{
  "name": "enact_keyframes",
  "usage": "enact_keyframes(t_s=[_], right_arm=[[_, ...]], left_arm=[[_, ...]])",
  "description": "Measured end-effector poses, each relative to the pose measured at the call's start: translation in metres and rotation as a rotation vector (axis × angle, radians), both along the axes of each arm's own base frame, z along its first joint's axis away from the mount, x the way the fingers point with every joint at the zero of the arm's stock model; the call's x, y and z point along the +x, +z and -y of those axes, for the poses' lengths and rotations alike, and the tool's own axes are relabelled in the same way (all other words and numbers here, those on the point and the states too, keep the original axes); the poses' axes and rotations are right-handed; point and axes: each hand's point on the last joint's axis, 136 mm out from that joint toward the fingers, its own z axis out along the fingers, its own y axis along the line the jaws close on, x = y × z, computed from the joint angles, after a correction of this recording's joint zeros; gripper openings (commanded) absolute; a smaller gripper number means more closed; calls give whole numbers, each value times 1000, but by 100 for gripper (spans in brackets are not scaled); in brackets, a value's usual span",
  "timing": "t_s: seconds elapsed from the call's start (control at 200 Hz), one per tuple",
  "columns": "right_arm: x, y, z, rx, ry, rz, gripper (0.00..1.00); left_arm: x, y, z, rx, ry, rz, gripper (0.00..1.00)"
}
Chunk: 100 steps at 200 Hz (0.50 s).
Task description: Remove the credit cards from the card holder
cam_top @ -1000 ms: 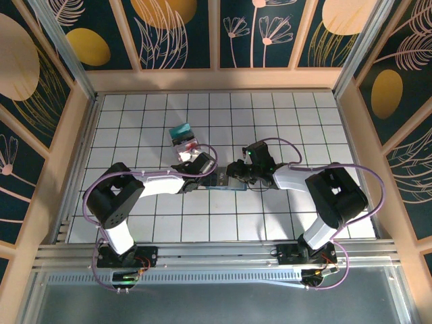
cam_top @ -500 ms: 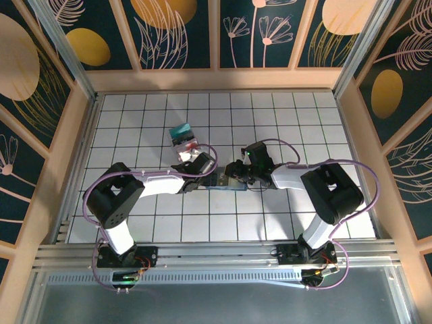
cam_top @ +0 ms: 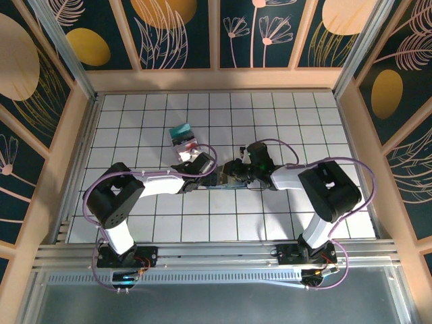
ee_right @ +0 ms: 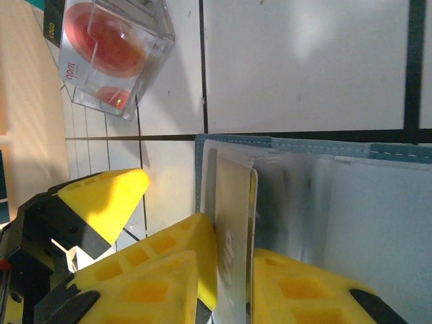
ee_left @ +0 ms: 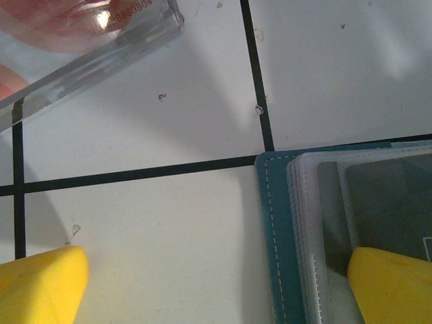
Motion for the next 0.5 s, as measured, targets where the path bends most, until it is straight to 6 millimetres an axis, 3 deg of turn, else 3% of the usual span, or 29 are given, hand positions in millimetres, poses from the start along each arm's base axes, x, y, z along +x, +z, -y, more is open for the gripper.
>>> enact_keyframes(t_s=[0.5], right_arm=[[-13, -7, 6, 89, 10, -25, 16]], left_arm=[[-1, 0, -1, 0, 17, 0, 99]])
